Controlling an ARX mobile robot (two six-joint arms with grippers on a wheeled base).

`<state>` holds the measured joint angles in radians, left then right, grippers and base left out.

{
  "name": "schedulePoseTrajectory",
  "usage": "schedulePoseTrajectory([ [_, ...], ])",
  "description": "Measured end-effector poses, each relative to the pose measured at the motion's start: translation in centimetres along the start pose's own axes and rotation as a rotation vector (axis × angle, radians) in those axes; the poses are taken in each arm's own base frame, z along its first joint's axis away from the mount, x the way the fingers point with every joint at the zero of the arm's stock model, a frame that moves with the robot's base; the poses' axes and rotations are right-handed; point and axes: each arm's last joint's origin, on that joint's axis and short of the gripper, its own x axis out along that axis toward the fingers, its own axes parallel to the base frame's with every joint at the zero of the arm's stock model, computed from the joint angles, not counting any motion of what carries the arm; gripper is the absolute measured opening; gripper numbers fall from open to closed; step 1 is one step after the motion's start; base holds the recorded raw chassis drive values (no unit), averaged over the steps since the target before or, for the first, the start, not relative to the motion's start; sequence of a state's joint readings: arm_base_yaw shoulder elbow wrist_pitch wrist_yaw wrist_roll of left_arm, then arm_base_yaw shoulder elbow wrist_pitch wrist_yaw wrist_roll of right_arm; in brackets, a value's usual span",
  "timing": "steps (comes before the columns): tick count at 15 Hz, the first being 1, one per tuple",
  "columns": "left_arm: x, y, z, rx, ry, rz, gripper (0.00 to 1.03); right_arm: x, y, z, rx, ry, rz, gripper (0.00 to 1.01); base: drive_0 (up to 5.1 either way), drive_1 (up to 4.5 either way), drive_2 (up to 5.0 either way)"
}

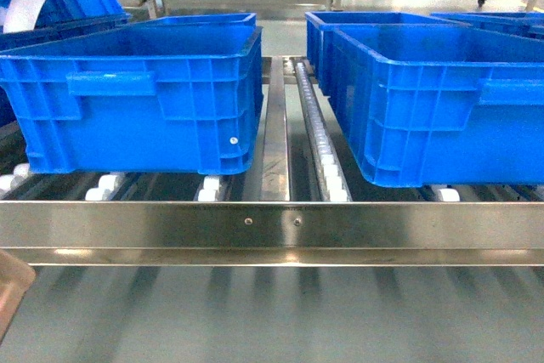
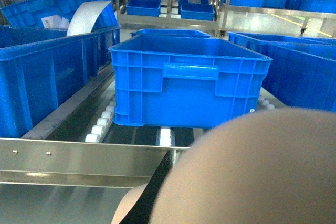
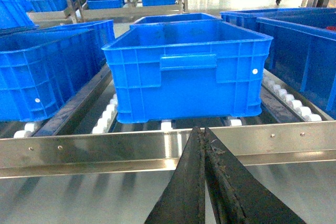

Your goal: Place part in tray to right shelf

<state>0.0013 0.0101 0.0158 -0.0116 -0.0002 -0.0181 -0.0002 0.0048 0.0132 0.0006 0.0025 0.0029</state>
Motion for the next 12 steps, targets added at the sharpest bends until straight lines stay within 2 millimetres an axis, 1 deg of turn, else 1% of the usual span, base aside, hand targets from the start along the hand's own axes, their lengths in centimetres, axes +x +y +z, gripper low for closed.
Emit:
schedulePoseTrajectory([
  [3, 0.0, 0.0, 0.02, 0.001, -0.002, 0.001, 0.13, 0.0, 0.0, -0.05, 0.0, 0.005, 0.0, 0.02, 0.0, 0.0, 0.0],
  [5, 0.0, 0.0, 0.02, 0.001, -0.002, 0.0, 0.13, 0.0, 0.0, -0.05, 0.0, 0.005, 0.0, 0.37, 0.0, 0.0, 0.0],
  [6, 0.0, 0.0, 0.02, 0.001, -0.002, 0.0, 0.13, 0.0, 0.0, -0.05, 0.0, 0.005, 0.0, 0.49, 0.0, 0.0, 0.0],
  [10, 0.0, 0.0, 0.02, 0.001, -0.002, 0.0, 0.13, 0.0, 0.0, -0.05, 0.0, 0.005, 0.0, 0.62, 0.0, 0.0, 0.0],
  [12, 0.0, 0.0, 0.02, 0.001, -0.002, 0.0, 0.13, 0.0, 0.0, -0.05, 0.0, 0.005, 0.0, 0.86, 0.0, 0.0, 0.0],
])
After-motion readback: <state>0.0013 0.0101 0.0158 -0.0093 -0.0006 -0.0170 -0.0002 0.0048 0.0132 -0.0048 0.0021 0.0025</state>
